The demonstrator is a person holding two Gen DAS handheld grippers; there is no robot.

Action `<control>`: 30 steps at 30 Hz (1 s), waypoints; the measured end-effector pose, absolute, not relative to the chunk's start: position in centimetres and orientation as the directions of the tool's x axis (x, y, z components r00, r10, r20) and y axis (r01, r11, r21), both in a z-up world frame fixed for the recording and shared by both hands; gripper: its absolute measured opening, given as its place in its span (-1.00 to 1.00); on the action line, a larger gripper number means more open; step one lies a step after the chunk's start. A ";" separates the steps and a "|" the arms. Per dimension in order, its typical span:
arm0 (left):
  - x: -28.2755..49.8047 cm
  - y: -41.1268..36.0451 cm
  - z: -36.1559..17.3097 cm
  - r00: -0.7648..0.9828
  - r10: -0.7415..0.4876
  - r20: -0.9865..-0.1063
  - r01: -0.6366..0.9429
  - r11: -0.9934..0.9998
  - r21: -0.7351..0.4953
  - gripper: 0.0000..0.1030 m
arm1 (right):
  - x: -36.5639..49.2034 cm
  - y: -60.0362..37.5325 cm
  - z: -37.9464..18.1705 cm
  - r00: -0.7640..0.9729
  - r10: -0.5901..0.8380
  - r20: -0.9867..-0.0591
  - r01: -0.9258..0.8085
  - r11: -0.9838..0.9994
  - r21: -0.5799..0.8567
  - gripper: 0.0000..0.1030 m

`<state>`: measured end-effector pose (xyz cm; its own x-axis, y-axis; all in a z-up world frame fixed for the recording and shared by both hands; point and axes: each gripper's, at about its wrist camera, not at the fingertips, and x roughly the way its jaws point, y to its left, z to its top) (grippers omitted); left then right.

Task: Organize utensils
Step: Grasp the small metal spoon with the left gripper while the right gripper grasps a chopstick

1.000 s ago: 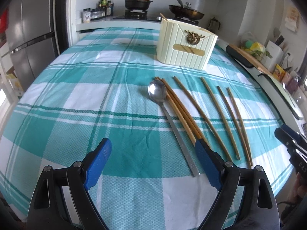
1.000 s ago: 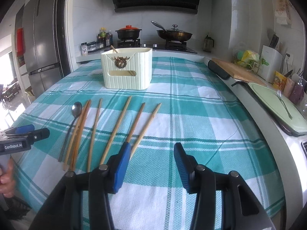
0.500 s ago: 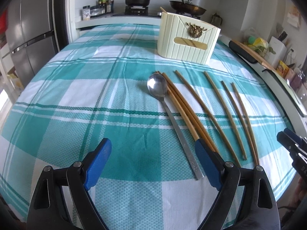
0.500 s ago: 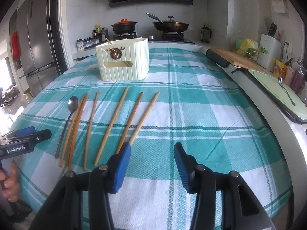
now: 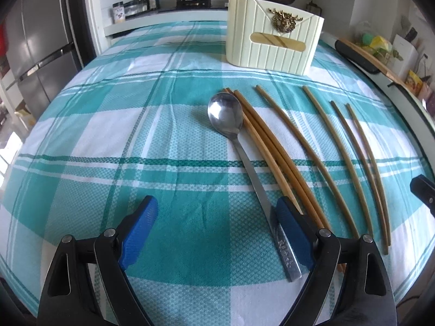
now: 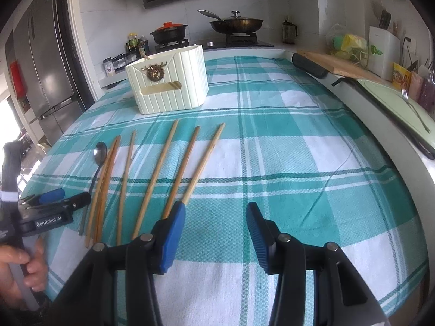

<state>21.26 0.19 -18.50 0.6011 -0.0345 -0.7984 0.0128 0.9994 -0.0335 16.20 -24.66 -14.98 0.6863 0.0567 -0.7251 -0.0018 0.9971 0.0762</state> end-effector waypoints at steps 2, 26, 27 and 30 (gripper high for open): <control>21.3 0.0 -18.5 0.598 -0.023 -0.801 0.015 1.000 -0.018 0.75 | 17.4 -24.6 -15.3 0.671 0.074 -0.738 -0.008 0.996 0.093 -0.08; 22.7 1.6 -18.5 0.558 0.002 -0.830 0.040 0.999 0.029 0.83 | 21.5 -23.6 -17.6 0.574 0.004 -0.819 -0.051 0.998 -0.032 -0.50; 22.9 1.5 -18.5 0.556 -0.005 -0.831 0.057 0.998 0.033 0.83 | 21.5 -23.7 -17.6 0.572 0.011 -0.821 -0.055 0.998 -0.025 -0.50; 24.0 1.7 -18.6 0.543 -0.036 -0.839 0.093 0.995 0.018 0.84 | 21.4 -24.0 -17.4 0.566 0.015 -0.824 -0.057 0.998 -0.020 -0.49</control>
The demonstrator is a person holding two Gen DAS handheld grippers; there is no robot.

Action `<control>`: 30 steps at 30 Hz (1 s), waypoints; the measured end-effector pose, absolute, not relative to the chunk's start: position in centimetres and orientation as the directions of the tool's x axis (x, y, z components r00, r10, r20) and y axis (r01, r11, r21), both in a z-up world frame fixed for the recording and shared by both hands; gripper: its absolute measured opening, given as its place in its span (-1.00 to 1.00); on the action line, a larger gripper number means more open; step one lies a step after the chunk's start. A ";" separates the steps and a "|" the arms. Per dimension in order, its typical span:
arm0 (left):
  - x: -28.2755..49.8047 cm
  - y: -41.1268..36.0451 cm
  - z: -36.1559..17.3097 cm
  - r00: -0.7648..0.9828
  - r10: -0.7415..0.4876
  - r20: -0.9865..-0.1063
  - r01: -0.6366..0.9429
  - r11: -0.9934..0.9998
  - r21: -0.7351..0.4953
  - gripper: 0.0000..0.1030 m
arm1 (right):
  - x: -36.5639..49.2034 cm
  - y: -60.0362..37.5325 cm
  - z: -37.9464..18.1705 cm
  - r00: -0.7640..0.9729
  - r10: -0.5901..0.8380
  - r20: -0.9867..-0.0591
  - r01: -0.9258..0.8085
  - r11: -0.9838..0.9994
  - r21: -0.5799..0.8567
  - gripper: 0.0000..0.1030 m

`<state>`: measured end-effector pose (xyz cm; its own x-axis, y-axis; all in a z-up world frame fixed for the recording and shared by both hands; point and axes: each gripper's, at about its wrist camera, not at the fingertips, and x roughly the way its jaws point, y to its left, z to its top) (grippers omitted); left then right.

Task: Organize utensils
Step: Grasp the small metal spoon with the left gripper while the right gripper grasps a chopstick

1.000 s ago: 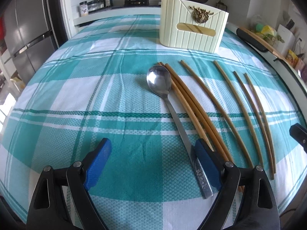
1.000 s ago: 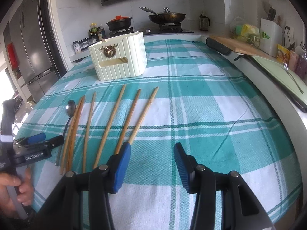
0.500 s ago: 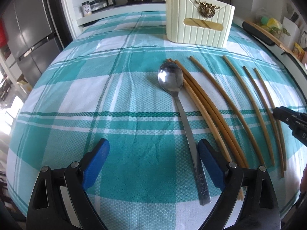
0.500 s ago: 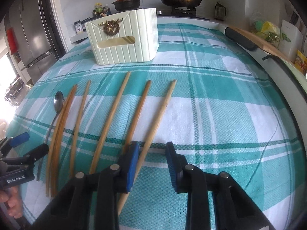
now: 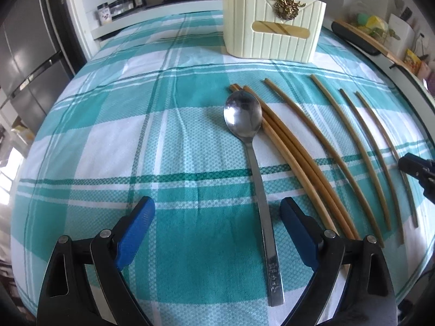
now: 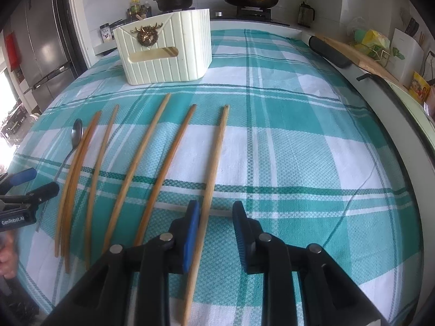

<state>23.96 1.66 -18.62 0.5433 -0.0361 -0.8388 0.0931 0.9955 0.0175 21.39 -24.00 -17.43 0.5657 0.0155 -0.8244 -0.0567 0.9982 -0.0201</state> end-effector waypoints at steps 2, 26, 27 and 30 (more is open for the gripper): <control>24.7 1.9 -18.7 0.539 -0.045 -0.841 0.094 0.996 0.007 0.84 | 21.4 -24.3 -17.4 0.558 0.015 -0.829 -0.057 0.998 -0.021 -0.49; 30.2 0.7 -18.6 0.566 -0.058 -0.822 0.104 0.995 0.002 0.63 | 28.5 -24.0 -17.9 0.514 0.022 -0.857 -0.110 0.993 -0.040 -0.39; 30.2 0.6 -18.5 0.566 -0.061 -0.822 0.111 0.994 0.003 0.58 | 29.0 -24.1 -17.9 0.513 0.030 -0.858 -0.113 0.993 -0.033 -0.39; 30.2 0.3 -18.4 0.567 -0.065 -0.821 0.124 0.992 0.007 0.49 | 30.5 -24.2 -17.8 0.495 0.043 -0.868 -0.123 0.992 -0.021 -0.39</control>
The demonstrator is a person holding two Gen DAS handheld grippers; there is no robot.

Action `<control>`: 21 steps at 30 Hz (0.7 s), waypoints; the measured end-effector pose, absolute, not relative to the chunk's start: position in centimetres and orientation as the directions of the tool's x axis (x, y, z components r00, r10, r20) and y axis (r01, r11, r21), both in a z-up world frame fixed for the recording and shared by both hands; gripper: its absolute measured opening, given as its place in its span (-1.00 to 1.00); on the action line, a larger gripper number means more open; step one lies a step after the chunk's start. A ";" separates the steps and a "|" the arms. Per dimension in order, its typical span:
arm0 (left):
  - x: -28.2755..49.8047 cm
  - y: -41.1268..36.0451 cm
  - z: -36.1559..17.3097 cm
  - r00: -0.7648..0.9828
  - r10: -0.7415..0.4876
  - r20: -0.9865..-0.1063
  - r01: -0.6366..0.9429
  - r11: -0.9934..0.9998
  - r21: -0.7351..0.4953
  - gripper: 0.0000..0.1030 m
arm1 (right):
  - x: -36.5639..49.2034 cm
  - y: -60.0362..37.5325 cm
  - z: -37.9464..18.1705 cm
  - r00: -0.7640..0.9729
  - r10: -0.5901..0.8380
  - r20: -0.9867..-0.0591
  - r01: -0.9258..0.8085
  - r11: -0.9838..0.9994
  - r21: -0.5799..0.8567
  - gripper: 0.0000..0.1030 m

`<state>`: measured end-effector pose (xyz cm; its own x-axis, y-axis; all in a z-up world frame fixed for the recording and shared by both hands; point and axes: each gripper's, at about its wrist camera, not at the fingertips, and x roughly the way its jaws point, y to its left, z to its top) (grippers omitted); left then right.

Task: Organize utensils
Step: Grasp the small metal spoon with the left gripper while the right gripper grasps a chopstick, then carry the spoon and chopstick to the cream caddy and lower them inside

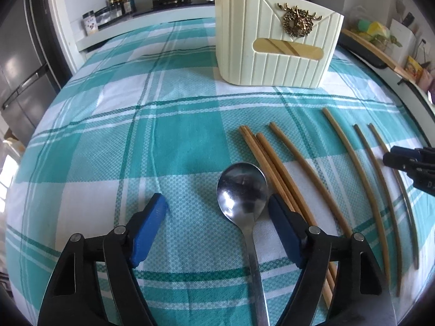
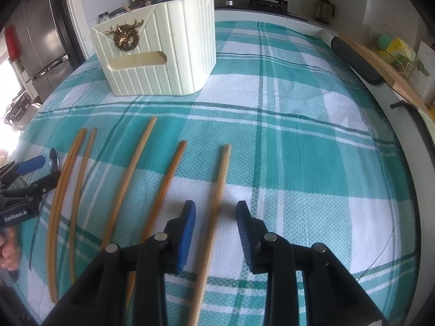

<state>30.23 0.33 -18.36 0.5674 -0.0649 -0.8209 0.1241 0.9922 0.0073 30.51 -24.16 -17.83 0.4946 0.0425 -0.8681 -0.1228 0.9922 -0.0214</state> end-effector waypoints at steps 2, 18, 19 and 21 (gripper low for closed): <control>30.4 0.2 -18.3 0.565 -0.072 -0.822 0.131 0.991 0.003 0.42 | 31.5 -24.2 -17.9 0.477 0.047 -0.878 -0.127 0.992 -0.015 -0.39; 31.9 -0.8 -17.7 0.567 -0.110 -0.816 0.203 0.979 0.009 -0.30 | 34.5 -23.4 -17.7 0.446 0.023 -0.895 -0.116 0.993 -0.032 -0.86; 31.9 -0.6 -17.5 0.568 -0.109 -0.815 0.199 0.980 0.008 -0.30 | 34.5 -23.6 -17.6 0.449 0.039 -0.893 -0.110 0.994 -0.012 -0.86; 31.8 -0.1 -17.0 0.580 -0.108 -0.807 0.188 0.982 0.004 -0.30 | 34.2 -24.0 -17.2 0.462 0.075 -0.883 -0.105 0.994 0.030 -0.86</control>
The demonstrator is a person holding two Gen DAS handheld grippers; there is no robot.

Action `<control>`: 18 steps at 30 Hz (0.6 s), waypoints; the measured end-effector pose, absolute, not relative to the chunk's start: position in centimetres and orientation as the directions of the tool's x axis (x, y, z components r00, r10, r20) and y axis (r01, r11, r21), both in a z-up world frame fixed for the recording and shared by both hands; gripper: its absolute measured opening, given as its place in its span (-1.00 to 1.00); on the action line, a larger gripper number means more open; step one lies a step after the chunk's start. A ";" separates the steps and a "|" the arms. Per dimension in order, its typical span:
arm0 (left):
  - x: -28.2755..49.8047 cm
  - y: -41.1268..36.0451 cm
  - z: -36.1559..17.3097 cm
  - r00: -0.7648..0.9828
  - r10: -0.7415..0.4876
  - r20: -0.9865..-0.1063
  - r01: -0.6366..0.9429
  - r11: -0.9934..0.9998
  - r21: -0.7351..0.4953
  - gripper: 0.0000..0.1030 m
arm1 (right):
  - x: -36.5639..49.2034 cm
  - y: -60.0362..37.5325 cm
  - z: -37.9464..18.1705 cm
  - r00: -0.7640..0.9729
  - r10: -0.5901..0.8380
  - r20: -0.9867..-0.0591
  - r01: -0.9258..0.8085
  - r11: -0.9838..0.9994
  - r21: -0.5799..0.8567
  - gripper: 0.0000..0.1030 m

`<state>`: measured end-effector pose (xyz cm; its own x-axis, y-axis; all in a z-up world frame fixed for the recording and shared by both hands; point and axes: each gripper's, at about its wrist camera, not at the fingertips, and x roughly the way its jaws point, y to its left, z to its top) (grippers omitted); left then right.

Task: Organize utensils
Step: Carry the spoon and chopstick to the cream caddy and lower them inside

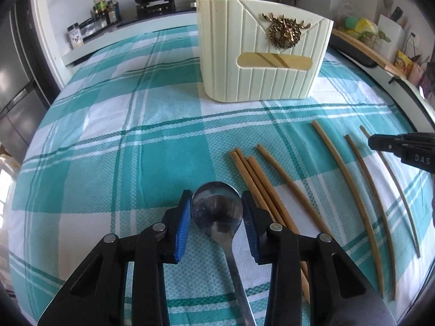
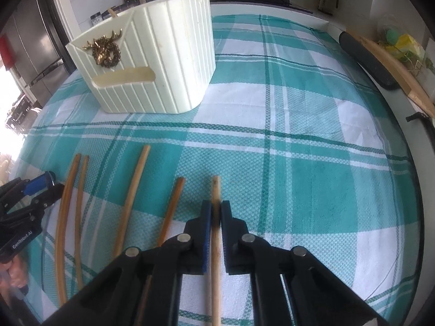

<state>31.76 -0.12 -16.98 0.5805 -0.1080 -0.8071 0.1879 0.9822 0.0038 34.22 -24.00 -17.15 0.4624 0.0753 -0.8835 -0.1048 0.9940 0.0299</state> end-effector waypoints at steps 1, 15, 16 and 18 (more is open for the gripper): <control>31.7 0.2 -16.7 0.585 -0.110 -0.804 0.182 0.983 -0.002 -0.30 | 34.1 -24.2 -16.8 0.473 0.081 -0.877 -0.104 0.994 0.036 -0.86; 29.4 3.7 -10.4 0.670 -0.152 -0.726 0.152 0.986 -0.066 -0.30 | 29.2 -24.6 -8.2 0.627 0.194 -0.754 -0.149 0.980 0.129 -0.86; 29.2 3.8 -10.0 0.673 -0.155 -0.723 0.151 0.986 -0.071 -0.30 | 28.8 -24.5 -7.7 0.635 0.202 -0.746 -0.155 0.979 0.134 -0.86; 29.1 4.0 -9.3 0.676 -0.163 -0.719 0.152 0.985 -0.081 -0.30 | 28.0 -24.5 -6.6 0.646 0.220 -0.731 -0.168 0.975 0.146 -0.86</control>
